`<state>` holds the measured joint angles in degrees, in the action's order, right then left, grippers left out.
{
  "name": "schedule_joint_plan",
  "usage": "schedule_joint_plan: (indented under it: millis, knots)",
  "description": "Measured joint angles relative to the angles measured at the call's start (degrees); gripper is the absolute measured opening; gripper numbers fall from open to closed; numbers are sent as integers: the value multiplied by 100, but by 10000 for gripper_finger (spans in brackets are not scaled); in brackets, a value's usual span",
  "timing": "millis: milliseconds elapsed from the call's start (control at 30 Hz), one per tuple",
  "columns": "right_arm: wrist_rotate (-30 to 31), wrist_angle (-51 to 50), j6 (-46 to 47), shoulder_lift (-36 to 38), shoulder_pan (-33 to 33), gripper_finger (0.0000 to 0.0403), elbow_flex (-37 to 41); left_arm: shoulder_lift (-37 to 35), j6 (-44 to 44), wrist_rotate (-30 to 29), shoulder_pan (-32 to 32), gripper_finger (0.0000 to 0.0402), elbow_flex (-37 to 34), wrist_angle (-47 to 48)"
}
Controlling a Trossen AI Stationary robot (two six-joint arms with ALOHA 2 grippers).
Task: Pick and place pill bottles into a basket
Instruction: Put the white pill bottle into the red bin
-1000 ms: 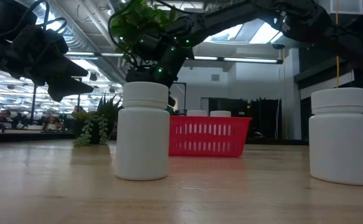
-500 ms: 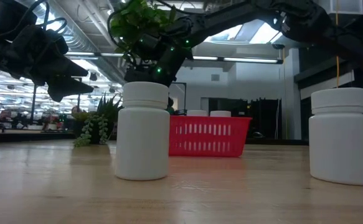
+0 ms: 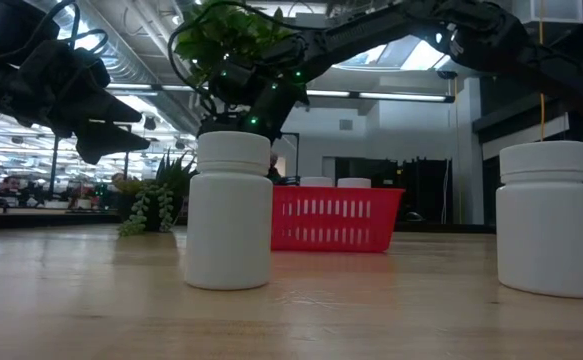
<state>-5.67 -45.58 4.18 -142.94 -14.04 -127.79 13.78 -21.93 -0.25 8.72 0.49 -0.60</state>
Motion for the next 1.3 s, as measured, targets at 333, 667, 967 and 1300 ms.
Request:
schedule_joint_plan:
  millis: [333,667,967,1300]
  knots:
    - [0,1,7,-2,2,259,0,0,4,2,1,281,0,0]
    - [-110,32,9,0,74,164,0,0,6,-4,1,281,0,0]
    - [-31,-1164,-297,3,627,164,-626,0,82,-13,1,281,0,0]
    - [856,-1919,-261,653,1108,164,-675,7,271,-11,1,281,0,0]
